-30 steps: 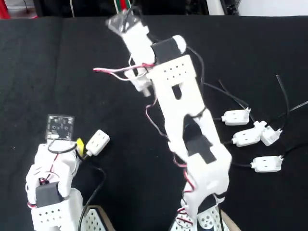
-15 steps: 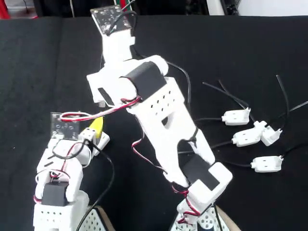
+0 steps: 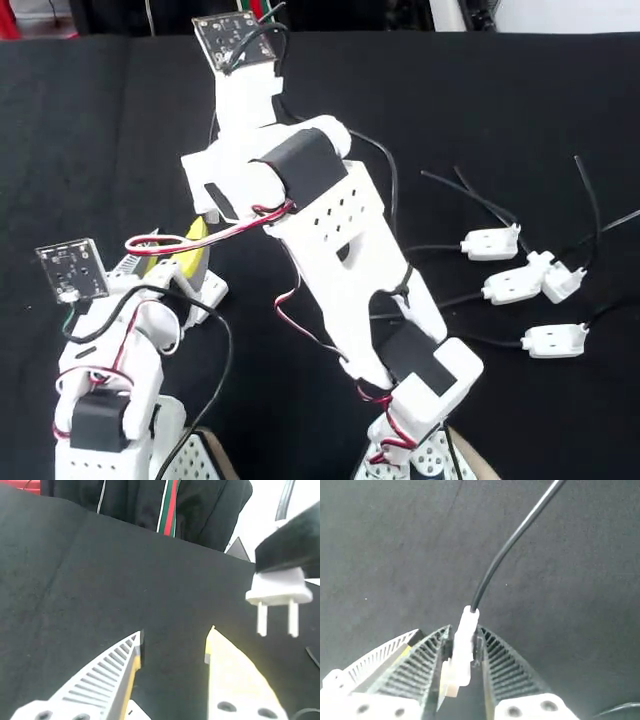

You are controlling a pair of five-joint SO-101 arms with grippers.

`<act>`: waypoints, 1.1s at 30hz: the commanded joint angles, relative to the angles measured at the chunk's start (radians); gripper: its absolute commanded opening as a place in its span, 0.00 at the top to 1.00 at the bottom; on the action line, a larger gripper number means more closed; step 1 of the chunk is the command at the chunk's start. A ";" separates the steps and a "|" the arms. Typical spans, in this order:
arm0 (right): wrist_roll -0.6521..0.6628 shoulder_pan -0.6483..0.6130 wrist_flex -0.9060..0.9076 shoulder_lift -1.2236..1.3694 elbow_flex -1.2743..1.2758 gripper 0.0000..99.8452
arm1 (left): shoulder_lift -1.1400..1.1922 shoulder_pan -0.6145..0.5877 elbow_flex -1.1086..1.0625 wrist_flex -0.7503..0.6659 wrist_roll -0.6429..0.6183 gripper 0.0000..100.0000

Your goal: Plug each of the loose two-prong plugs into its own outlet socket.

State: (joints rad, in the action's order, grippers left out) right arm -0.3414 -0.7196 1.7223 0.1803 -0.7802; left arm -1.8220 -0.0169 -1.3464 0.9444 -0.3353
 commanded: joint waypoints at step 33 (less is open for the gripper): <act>0.296 0.118 -1.517 -1.437 2.003 0.99 | -0.003 0.090 0.042 0.195 0.189 0.79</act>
State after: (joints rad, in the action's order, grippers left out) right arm 0.0361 -0.5539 0.5854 -1.2206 1.0779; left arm -1.8236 0.0598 -1.2681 1.1853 -0.1557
